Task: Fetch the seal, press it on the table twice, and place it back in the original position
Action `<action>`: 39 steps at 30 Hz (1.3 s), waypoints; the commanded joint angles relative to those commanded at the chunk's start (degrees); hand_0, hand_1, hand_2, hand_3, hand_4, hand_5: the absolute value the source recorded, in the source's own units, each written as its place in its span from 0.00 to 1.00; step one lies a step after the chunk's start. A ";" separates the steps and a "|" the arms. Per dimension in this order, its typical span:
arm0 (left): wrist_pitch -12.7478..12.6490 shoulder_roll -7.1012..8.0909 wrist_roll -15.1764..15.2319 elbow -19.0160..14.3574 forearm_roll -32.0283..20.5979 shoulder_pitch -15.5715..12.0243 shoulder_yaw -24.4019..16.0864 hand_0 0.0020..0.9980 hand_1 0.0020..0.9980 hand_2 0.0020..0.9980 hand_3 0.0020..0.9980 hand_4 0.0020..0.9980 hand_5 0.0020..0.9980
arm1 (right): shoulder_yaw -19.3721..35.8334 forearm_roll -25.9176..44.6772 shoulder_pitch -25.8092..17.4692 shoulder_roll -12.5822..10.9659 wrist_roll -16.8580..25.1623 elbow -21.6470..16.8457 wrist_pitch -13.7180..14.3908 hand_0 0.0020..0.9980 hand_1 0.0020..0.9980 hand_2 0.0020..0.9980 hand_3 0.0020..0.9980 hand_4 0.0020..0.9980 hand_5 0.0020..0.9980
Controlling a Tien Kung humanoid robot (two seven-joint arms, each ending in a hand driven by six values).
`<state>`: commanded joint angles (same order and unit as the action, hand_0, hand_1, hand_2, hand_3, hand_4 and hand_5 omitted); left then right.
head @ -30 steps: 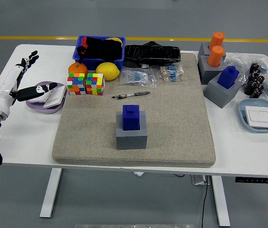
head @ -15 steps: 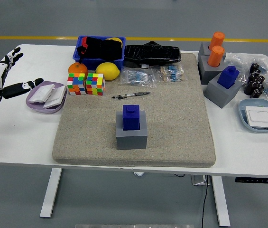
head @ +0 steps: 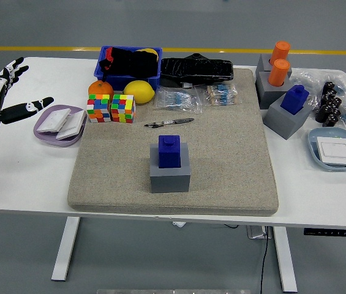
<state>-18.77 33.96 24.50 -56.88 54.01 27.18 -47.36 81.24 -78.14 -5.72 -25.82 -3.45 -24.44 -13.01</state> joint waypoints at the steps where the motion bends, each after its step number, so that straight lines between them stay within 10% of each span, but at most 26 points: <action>1: 0.01 0.00 -0.02 -0.02 -0.06 0.03 0.11 0.93 0.95 0.92 0.96 1.00 0.30 | 0.67 -0.21 -0.14 0.40 -0.17 0.22 0.12 0.79 0.70 0.67 0.66 0.85 0.47; 25: 0.35 -0.85 -0.91 -0.25 -0.40 -0.42 -1.19 0.91 0.93 0.90 0.95 1.00 0.29 | 7.67 -5.66 0.31 2.50 -0.72 6.50 0.21 0.79 0.70 0.68 0.66 0.84 0.47; 39: 0.39 -1.04 -1.05 -0.16 -0.82 -0.20 -1.49 0.90 0.93 0.90 0.94 0.98 0.26 | 21.89 -17.91 4.79 2.87 -3.00 14.08 0.97 0.79 0.70 0.68 0.65 0.83 0.47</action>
<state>-18.38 32.92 23.45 -57.04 53.19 26.99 -48.85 103.13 -96.05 -0.94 -22.95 -6.46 -10.37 -12.03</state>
